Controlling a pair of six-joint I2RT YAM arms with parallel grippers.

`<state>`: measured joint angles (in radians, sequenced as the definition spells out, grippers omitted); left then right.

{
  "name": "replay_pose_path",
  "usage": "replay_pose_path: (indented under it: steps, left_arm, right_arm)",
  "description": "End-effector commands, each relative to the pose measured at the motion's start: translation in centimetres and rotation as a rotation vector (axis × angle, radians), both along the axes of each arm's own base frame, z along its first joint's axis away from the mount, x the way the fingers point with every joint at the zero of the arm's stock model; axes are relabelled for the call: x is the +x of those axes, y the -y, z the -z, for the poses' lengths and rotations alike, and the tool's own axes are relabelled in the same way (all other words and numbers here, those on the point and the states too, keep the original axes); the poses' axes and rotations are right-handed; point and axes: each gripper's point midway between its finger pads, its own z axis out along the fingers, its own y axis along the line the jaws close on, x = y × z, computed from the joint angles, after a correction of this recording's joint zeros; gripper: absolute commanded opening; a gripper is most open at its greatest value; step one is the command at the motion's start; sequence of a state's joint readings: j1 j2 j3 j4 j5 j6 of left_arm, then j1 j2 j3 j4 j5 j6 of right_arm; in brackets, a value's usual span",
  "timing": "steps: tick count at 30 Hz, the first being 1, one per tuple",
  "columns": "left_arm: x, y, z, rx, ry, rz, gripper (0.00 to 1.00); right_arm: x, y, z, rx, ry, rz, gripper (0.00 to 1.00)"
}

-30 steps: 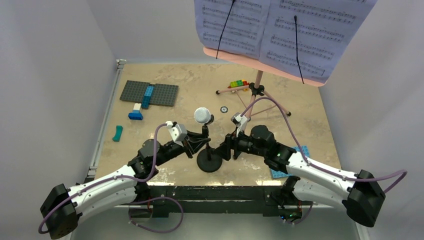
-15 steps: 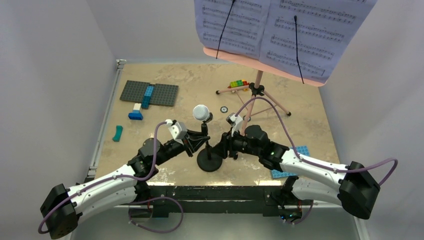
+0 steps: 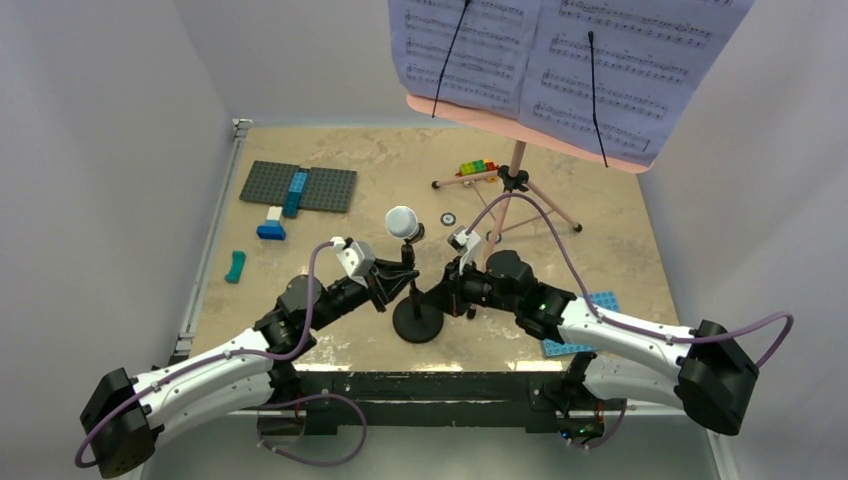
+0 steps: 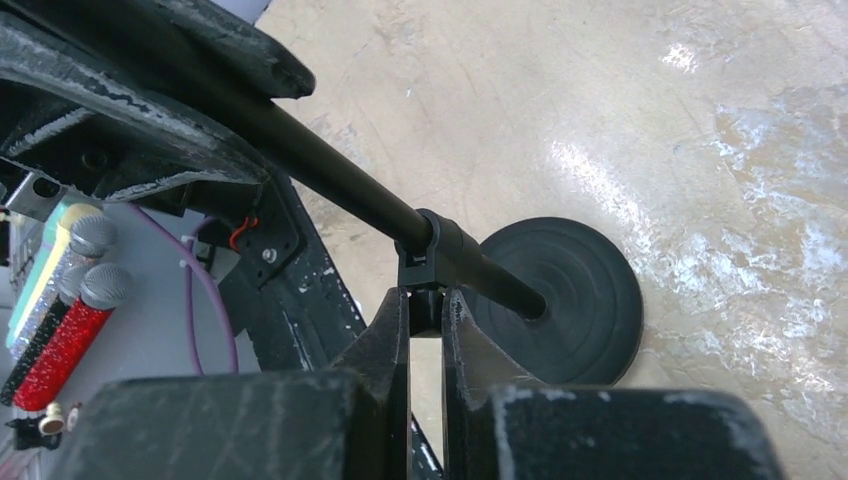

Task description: Pack up the instrument practice props

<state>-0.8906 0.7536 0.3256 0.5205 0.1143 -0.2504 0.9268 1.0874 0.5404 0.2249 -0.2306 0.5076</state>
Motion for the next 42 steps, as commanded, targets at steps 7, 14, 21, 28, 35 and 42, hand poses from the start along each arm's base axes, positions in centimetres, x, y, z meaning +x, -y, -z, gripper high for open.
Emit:
replay_pose_path:
  steps: [7,14,21,28,35,42]
  left_arm:
    - [-0.3,0.7,3.4,0.121,-0.117,-0.007,0.00]
    - [-0.5,1.0,4.1,0.135,-0.128,-0.011,0.00]
    - [-0.6,0.7,5.4,0.134,-0.145,-0.029,0.00]
    - [-0.9,0.5,6.2,0.132,-0.154,-0.027,0.00]
    - [-0.6,0.3,6.7,0.131,-0.158,-0.049,0.00]
    - [-0.5,0.4,6.9,0.136,-0.157,-0.049,0.00]
  right_arm:
    - [2.5,0.7,0.3,-0.247,0.415,0.140,0.00]
    - [4.0,2.2,1.1,-0.485,0.709,0.266,0.00]
    - [3.4,1.8,0.8,-0.625,0.944,0.305,0.00]
    - [2.8,0.8,0.1,-0.727,1.169,0.323,0.00]
    - [2.2,0.5,-1.3,-0.797,1.364,0.341,0.00]
    - [1.8,0.2,-1.2,-0.776,1.316,0.312,0.00]
